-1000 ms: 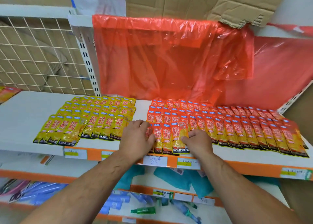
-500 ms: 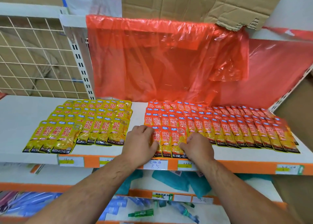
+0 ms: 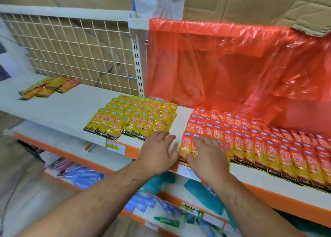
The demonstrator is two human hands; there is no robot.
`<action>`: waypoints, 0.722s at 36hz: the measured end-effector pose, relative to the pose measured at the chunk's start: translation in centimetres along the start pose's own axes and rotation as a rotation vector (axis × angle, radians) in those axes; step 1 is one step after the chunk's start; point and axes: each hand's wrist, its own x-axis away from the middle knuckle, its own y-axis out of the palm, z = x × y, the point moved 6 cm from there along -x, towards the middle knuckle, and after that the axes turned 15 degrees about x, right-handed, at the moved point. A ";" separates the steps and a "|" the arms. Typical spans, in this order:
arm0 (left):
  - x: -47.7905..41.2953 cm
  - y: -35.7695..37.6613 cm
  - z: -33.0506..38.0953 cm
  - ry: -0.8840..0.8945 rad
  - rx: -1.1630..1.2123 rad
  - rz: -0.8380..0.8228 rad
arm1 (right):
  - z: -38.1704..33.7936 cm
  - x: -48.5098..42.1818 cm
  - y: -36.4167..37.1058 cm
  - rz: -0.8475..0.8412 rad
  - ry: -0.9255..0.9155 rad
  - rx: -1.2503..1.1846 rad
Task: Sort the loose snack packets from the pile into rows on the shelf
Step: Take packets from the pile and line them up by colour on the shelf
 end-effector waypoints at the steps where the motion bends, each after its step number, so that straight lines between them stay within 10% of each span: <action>1: 0.4 -0.5 -0.6 -0.019 -0.010 0.007 | -1.0 -0.1 0.1 -0.007 -0.028 -0.008; 26: 9.5 -21.9 -25.8 -0.303 -0.126 0.189 | -34.9 -5.6 -2.0 -0.008 -0.370 0.012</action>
